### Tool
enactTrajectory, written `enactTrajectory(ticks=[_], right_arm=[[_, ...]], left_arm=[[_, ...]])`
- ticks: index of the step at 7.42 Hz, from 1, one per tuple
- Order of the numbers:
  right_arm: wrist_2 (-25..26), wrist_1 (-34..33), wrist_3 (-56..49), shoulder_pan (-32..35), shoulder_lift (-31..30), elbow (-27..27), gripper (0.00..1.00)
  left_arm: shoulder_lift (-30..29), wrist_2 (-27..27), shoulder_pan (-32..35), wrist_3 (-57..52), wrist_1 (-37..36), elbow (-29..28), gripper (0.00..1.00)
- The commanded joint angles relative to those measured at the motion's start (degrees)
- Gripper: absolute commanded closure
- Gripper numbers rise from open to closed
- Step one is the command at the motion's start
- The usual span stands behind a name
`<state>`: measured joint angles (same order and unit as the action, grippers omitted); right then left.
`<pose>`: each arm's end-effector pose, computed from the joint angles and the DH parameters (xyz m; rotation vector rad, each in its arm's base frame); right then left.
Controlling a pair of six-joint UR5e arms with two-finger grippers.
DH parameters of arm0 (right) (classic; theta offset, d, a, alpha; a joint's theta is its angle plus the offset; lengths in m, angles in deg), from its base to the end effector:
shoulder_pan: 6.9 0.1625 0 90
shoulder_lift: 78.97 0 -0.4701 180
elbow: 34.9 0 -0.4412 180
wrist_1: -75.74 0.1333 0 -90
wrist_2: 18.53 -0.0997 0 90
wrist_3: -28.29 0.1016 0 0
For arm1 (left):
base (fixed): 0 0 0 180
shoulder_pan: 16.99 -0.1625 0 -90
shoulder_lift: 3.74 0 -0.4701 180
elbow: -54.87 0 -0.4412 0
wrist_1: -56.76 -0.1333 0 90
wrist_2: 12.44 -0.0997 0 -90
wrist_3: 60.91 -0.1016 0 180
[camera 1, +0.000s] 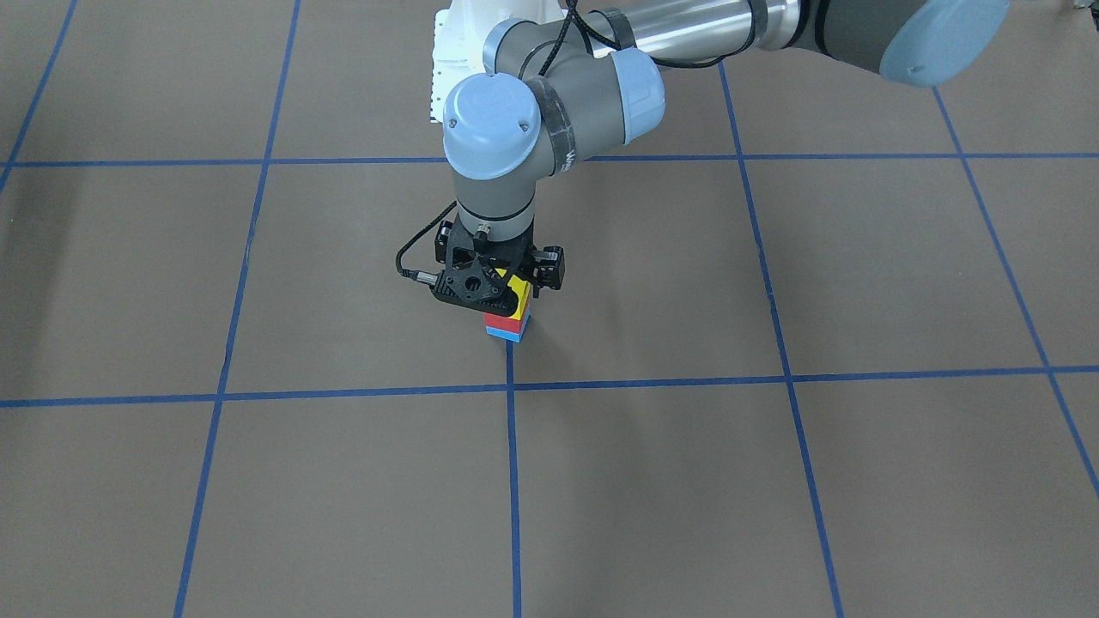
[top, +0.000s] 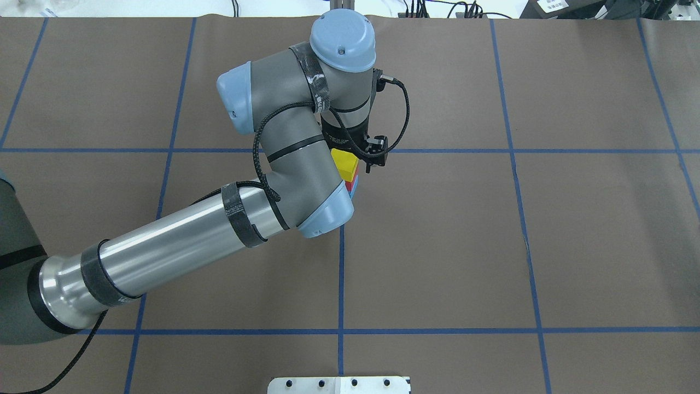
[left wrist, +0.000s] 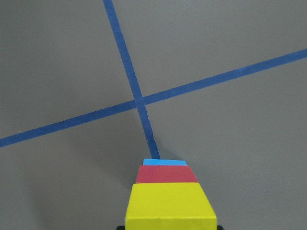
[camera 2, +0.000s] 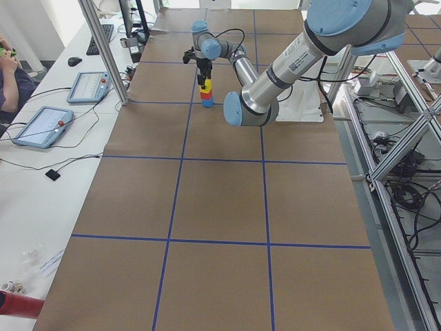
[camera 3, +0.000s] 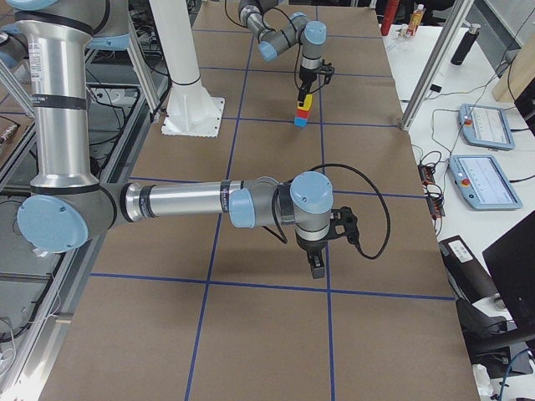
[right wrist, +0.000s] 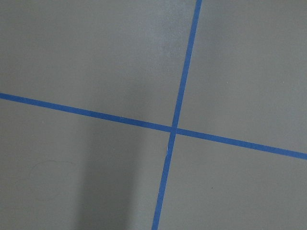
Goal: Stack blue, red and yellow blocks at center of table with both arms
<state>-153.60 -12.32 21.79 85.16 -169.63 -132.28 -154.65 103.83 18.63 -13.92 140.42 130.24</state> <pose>0.0808 -0.5396 0.6369 0.2016 -0.7727 -0.1328 0.6401 -0.5672 0.0780 0.0938 0.8102 0.2815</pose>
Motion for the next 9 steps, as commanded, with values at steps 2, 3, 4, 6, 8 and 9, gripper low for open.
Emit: enactTrajectory(ticks=[2,3,4,6,8,9], right_arm=[[-0.7,0.0,-0.1,0.0,0.0,0.1,0.01],[-1.2,-0.1,-0.1,0.0,-0.3,-0.1,0.0],[-1.2,0.2,-0.1,0.0,-0.9,-0.1,0.01],[-1.2,0.9,-0.1,0.0,-2.8,0.0,0.01],[-0.9,0.9,-0.2,1.5,-2.8,0.0,0.0],[-0.7,0.9,-0.2,1.8,-3.3,0.2,0.01]], left_arm=[[0.2,0.3,2.2,0.0,-3.0,6.8,0.0],[1.7,0.4,4.4,-0.8,-10.0,12.6,0.0],[6.4,0.4,7.9,-4.0,-12.8,18.6,0.0],[33.6,0.2,13.5,-15.1,-8.9,38.4,0.0],[46.0,5.6,27.4,-26.4,-2.7,39.0,0.0],[51.0,7.3,33.8,-36.2,-2.6,38.4,0.0]])
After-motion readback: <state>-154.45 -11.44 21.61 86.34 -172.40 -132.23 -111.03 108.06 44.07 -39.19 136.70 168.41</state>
